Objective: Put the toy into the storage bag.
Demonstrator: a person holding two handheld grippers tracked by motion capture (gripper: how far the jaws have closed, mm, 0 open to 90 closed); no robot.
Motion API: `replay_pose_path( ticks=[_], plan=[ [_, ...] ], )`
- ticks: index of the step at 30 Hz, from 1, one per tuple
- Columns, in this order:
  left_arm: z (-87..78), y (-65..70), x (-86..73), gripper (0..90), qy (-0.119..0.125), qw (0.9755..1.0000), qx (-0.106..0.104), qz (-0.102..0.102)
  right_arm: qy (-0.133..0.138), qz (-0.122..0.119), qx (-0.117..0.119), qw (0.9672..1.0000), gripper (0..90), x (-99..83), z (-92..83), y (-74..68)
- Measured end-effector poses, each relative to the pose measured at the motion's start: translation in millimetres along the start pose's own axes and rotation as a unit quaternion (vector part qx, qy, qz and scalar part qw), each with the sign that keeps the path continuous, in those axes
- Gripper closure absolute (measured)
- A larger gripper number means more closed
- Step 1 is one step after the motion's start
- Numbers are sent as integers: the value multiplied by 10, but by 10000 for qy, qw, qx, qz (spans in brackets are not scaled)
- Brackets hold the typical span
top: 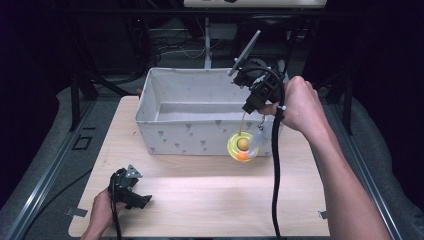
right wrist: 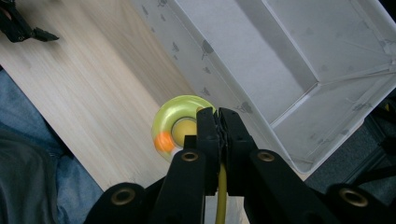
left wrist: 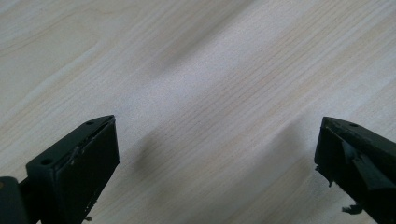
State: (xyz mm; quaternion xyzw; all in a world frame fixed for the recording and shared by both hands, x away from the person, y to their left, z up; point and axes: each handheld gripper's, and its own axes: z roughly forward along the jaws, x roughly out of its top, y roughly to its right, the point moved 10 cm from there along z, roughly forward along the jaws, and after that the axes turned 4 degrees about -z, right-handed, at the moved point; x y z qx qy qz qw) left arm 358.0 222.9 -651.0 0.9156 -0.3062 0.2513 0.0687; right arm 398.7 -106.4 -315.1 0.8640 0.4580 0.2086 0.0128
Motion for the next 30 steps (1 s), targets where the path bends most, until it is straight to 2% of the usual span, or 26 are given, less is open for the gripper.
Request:
replay_pose_path(
  ticks=[30],
  plan=[
    [5,1,-3,1,-13,10000,2,-1,147,46,-144,9998,881,175,-328,152]
  ],
)
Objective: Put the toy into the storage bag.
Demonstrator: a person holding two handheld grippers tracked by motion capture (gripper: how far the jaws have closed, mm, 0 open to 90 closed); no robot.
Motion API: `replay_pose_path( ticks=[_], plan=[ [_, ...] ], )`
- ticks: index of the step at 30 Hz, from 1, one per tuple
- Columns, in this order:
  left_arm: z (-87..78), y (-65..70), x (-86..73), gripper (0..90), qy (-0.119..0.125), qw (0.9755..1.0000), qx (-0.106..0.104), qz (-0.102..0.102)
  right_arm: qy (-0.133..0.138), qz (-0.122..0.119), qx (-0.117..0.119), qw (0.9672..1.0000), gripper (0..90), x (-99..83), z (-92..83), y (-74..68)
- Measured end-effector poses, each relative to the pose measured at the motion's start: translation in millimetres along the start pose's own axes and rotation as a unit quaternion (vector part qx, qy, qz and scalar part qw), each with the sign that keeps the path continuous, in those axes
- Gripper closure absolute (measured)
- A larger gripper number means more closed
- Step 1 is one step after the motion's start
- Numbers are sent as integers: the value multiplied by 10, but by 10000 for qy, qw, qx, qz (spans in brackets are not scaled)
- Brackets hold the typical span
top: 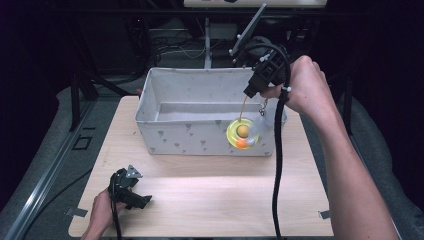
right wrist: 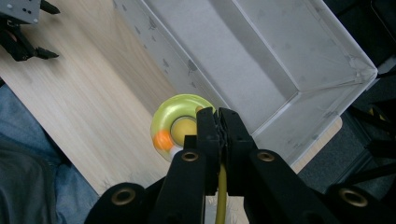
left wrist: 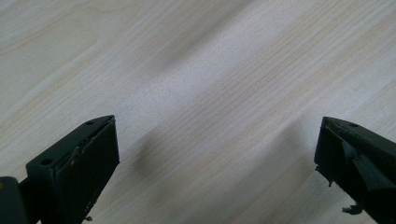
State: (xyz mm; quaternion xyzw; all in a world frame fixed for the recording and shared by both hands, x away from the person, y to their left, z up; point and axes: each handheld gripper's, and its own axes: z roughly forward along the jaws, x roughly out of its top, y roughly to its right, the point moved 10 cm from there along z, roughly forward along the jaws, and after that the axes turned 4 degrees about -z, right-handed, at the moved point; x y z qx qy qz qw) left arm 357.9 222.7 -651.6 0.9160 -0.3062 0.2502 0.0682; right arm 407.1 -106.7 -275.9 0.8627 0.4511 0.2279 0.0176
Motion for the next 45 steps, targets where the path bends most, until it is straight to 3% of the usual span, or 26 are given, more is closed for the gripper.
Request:
replay_pose_path(
  ticks=[15,23,45],
  plan=[
    [13,8,1,1,9,10000,-50,-59,83,81,-190,9998,882,217,-262,181],
    [8,-4,-3,1,-8,10000,-20,-26,64,179,-146,9997,881,318,-216,295],
    [14,-2,-10,1,-40,10000,-11,-7,43,455,-368,9983,881,412,-100,623]
  ],
)
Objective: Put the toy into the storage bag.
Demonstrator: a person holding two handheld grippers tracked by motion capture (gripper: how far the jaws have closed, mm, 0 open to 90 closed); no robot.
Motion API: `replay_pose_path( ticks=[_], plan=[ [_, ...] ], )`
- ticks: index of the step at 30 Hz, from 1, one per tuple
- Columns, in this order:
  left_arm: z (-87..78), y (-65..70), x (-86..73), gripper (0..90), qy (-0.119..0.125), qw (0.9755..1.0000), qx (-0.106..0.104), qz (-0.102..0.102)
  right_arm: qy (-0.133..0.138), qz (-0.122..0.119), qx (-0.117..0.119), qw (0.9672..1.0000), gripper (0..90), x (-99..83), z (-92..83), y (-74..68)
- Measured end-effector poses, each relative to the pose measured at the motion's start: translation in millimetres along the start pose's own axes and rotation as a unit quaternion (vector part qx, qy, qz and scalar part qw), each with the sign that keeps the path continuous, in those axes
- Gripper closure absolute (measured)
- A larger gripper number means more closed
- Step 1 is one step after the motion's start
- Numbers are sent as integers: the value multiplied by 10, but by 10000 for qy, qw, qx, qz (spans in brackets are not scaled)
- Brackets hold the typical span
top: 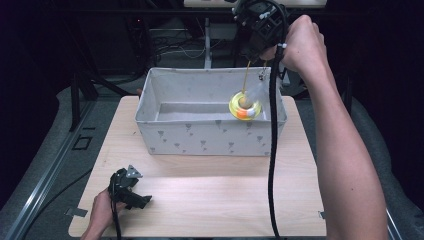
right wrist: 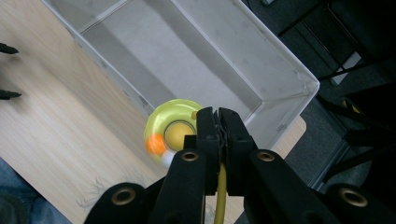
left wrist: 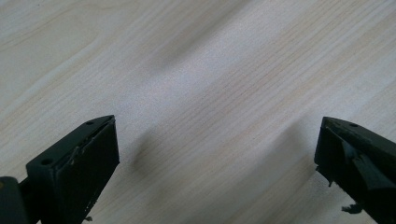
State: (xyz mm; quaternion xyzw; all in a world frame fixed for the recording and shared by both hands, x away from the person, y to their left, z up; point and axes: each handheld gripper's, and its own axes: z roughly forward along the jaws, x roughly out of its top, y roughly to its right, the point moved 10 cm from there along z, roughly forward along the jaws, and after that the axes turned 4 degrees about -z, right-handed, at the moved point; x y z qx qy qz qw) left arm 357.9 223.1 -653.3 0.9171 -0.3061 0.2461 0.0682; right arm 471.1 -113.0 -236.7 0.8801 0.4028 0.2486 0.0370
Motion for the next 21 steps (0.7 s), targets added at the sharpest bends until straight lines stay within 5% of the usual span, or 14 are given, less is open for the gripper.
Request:
replay_pose_path(
  ticks=[21],
  plan=[
    [10,10,-12,1,-55,10000,-23,24,-35,246,-21,9997,881,24,245,210]
  ],
)
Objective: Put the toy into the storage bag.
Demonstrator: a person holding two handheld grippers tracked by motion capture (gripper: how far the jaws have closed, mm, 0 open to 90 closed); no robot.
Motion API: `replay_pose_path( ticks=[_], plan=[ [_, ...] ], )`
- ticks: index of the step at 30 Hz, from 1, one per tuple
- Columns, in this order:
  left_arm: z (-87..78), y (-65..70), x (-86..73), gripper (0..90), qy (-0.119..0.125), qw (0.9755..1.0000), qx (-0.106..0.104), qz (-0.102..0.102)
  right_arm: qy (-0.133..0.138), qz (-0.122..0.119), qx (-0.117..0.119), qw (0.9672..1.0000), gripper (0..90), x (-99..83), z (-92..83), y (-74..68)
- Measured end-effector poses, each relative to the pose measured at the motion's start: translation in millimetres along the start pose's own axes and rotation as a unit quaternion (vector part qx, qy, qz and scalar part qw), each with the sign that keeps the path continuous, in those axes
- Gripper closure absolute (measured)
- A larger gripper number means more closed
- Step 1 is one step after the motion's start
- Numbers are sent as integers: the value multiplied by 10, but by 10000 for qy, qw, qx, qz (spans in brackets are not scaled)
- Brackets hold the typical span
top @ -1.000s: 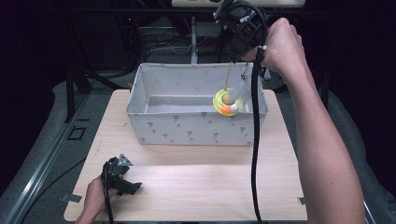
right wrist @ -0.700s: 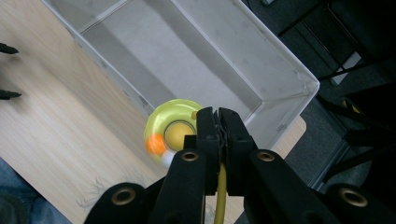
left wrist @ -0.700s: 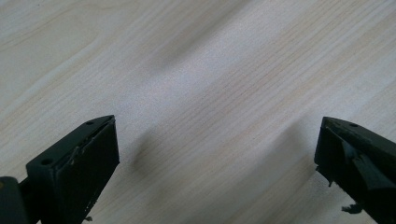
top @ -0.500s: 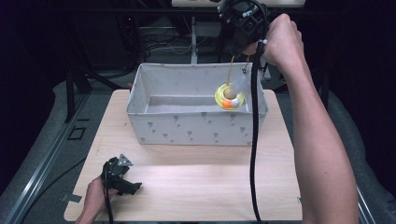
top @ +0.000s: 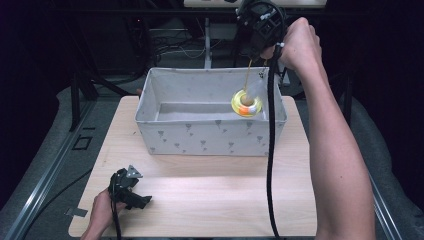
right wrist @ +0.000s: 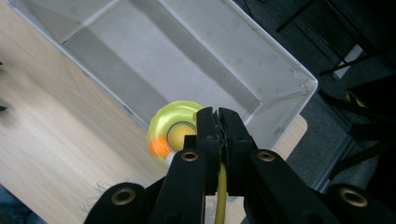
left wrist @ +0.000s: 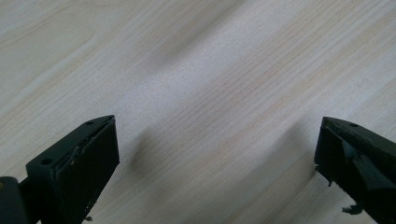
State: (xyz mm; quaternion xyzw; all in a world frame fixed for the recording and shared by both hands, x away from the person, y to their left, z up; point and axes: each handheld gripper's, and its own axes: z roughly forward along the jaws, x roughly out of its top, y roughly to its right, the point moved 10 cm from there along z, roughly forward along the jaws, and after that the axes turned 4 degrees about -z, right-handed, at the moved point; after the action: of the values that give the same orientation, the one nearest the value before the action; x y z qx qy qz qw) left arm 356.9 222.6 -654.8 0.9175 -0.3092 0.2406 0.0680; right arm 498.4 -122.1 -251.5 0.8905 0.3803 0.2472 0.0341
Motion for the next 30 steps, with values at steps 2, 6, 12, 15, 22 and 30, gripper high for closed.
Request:
replay_pose_path(
  ticks=[2,6,12,15,22,30],
  plan=[
    [-3,-2,8,1,31,10000,11,-10,15,27,29,10000,881,3,38,12],
    [-7,-9,9,1,48,10000,14,-26,-24,83,12,10000,881,-9,105,63],
    [-12,-10,11,1,45,10000,16,-10,-60,155,10,9999,881,-21,196,120],
    [-15,-10,12,1,56,10000,15,-24,-83,165,7,9998,881,-24,248,143],
    [-19,-13,13,1,59,10000,19,-13,-122,250,40,9996,881,-46,389,193],
    [-20,-12,16,1,70,10000,33,-12,-131,332,35,9994,880,-83,491,233]
  ],
)
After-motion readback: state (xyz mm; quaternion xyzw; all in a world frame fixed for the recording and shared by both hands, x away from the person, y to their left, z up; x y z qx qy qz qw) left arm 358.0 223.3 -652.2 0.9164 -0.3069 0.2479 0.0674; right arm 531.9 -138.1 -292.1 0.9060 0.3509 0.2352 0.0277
